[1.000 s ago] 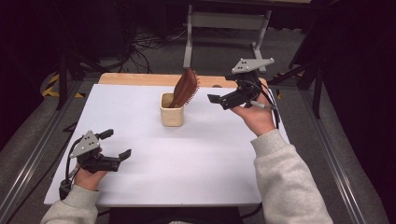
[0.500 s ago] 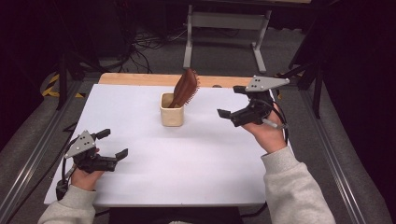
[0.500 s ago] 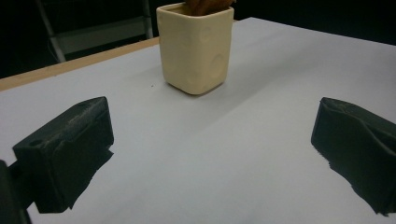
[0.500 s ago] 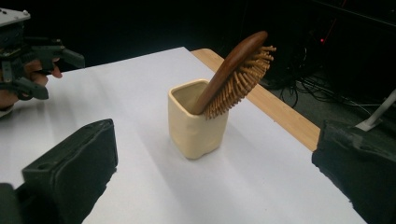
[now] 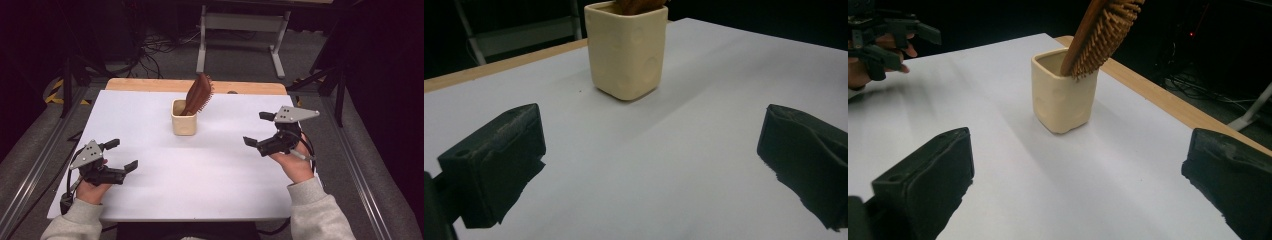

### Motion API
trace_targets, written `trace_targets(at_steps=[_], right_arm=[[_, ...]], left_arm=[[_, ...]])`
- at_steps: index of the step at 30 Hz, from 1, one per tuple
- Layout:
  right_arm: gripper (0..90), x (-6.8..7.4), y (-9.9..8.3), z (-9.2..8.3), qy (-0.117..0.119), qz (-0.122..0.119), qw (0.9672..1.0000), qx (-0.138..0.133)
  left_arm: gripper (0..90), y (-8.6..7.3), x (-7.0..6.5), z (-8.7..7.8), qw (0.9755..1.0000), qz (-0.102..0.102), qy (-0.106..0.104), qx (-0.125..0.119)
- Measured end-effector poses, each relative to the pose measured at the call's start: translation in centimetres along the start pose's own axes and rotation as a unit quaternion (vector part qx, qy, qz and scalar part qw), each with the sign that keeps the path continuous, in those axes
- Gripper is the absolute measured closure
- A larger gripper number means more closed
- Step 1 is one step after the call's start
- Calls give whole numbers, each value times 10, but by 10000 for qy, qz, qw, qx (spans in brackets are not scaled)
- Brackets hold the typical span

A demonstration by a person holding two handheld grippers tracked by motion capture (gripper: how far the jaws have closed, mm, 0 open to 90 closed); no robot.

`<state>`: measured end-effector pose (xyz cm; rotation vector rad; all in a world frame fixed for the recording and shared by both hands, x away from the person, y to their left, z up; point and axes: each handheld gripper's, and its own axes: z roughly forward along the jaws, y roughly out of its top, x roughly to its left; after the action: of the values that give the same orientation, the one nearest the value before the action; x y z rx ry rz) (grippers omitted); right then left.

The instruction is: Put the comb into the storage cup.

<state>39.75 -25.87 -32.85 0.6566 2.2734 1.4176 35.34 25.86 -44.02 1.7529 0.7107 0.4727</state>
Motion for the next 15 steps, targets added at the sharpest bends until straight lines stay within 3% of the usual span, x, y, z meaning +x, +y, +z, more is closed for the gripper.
trace_targets(at_steps=[7, 14, 15], right_arm=[[1, 0, -45, -5, 39, 261, 9993, -255], [1, 2, -78, -4, 36, 336, 9989, -321], [1, 2, -89, -3, 51, 417, 9985, -356]], left_arm=[[2, -3, 0, -1, 10000, -25, -38, -1], [2, -3, 2, -3, 10000, -57, -32, -14], [2, -4, 3, -4, 10000, -69, -15, -31]])
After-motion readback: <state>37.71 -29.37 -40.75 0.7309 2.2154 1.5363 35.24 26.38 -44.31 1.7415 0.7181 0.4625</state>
